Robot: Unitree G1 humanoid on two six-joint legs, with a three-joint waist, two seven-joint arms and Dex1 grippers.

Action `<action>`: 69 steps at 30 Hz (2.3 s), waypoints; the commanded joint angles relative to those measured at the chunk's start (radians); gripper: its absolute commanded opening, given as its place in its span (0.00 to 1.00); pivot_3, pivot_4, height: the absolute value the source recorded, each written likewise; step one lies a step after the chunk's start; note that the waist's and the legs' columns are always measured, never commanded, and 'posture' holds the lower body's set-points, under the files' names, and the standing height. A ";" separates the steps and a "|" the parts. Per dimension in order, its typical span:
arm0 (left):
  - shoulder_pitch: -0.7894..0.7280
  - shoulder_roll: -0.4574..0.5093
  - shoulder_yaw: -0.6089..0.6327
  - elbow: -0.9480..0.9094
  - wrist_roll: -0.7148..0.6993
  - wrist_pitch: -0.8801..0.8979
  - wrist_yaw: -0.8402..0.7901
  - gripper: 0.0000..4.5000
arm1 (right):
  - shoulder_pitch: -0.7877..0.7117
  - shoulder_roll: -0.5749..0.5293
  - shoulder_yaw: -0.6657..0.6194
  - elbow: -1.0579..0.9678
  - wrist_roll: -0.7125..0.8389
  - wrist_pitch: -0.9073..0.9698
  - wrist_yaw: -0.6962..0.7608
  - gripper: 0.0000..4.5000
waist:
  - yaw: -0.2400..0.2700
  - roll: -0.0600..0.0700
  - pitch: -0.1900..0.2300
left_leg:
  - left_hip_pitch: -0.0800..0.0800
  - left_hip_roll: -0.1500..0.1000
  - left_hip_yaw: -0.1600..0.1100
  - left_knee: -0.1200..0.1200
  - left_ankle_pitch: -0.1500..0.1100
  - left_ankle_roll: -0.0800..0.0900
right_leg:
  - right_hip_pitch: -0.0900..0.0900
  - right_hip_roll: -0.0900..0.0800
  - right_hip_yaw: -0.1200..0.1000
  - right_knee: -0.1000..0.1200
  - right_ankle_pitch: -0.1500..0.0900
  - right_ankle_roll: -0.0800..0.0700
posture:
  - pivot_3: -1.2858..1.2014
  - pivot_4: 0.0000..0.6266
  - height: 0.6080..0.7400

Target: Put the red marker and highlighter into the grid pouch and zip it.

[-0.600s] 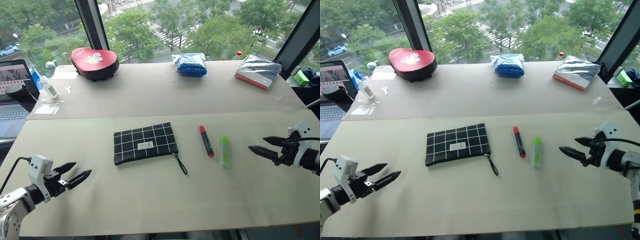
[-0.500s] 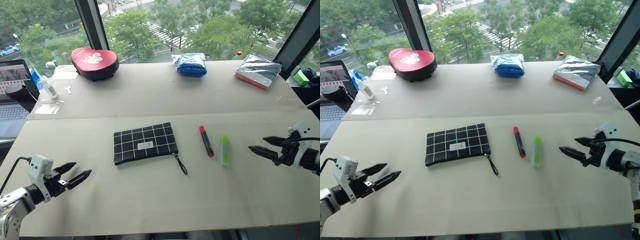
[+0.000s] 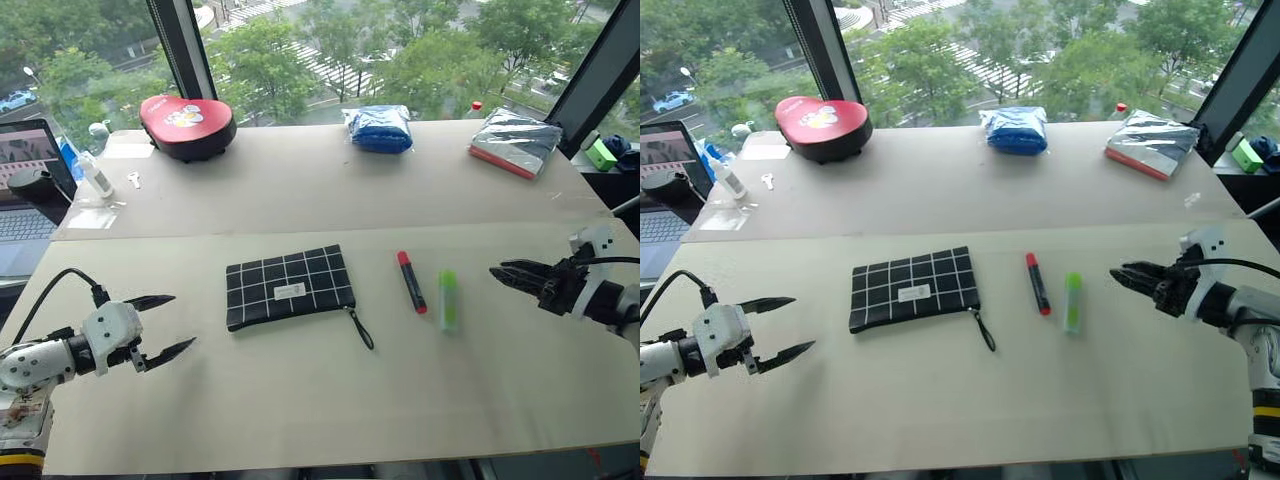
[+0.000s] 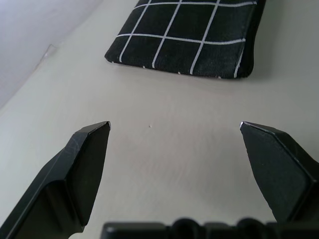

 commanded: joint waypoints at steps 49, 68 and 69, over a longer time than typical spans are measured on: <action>-0.235 0.045 -0.310 0.212 0.139 -0.531 0.072 1.00 | -0.401 0.369 0.792 0.043 -0.573 -0.354 -0.039 0.01 | -0.022 -0.002 -0.001 | -0.004 0.001 0.003 0.003 0.005 -0.002 | -0.015 0.003 -0.005 0.006 0.001 -0.001 | 0.52 0.24 1.00; -0.502 -0.019 -0.447 0.461 0.287 -0.805 0.202 1.00 | -0.353 0.366 0.753 -0.042 -0.555 -0.284 -0.012 0.01 | -0.016 -0.002 -0.001 | -0.004 0.000 0.004 0.004 0.005 -0.002 | -0.015 0.002 -0.005 0.008 0.001 -0.001 | 0.52 0.24 1.00; -0.513 -0.023 -0.452 0.473 0.292 -0.816 0.211 1.00 | -0.352 0.365 0.752 -0.046 -0.555 -0.282 -0.012 0.01 | -0.016 -0.002 -0.001 | -0.004 0.000 0.004 0.004 0.005 -0.002 | -0.015 0.002 -0.005 0.008 0.001 -0.001 | 0.52 0.24 1.00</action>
